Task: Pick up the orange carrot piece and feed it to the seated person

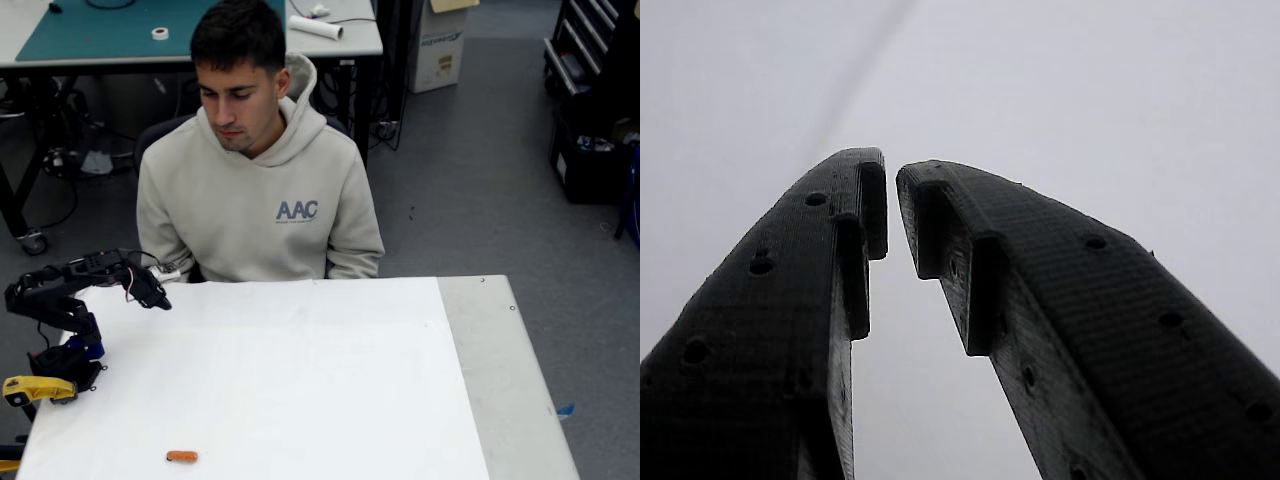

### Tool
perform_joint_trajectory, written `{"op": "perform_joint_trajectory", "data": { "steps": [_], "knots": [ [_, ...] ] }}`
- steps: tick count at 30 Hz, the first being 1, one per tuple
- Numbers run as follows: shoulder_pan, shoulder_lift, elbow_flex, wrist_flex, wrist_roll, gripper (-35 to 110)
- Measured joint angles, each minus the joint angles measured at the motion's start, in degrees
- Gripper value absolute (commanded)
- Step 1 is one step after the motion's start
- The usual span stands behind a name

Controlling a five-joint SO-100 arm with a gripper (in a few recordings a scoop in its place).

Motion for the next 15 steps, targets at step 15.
{"op": "perform_joint_trajectory", "data": {
  "steps": [15],
  "knots": [
    [27.0,-22.7,-18.4,0.0,0.1,-3]
  ]
}}
